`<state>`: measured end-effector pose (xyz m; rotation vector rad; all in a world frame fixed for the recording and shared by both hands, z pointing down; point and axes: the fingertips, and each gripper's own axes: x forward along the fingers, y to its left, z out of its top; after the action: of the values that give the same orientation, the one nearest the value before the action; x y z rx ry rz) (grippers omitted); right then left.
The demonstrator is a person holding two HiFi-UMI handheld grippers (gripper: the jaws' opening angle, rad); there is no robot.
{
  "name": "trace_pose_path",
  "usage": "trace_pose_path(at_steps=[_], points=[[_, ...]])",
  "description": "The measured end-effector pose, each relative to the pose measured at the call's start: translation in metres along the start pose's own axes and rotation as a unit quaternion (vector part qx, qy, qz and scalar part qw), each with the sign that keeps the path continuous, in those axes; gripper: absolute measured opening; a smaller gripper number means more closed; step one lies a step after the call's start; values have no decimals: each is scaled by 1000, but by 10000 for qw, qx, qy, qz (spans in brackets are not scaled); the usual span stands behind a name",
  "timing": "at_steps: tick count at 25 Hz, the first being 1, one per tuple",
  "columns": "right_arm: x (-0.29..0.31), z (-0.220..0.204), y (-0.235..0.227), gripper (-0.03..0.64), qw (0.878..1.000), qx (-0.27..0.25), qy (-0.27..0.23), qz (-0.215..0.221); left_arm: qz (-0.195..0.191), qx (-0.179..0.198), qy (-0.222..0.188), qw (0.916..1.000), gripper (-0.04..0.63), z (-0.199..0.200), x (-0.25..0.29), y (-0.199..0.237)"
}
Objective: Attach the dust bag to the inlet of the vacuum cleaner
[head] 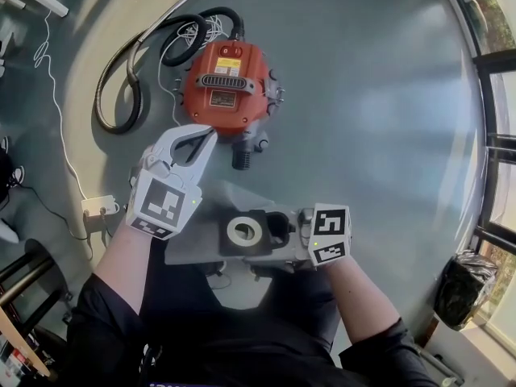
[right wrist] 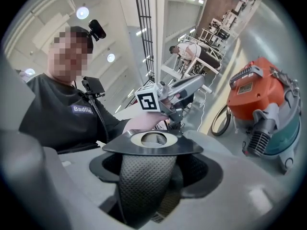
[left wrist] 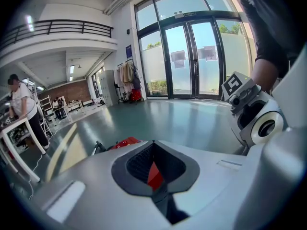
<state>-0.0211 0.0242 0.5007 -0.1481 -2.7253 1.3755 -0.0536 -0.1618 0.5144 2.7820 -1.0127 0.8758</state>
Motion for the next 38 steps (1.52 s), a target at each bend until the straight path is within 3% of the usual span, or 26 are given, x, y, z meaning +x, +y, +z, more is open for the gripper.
trace_pose_path(at_steps=[20,27,38], points=[[11,-25,-72,311,9983,-213,-222,502,185,507,-329,9980,17,-65,76,17],[12,-42,-98,311,9978,-194,-171,609,352,954,-343,9942,17,-79,93,22],[17,-54,-119,311,9966,-65,-105,820,407,1212,-228,9915,15,-92,104,26]])
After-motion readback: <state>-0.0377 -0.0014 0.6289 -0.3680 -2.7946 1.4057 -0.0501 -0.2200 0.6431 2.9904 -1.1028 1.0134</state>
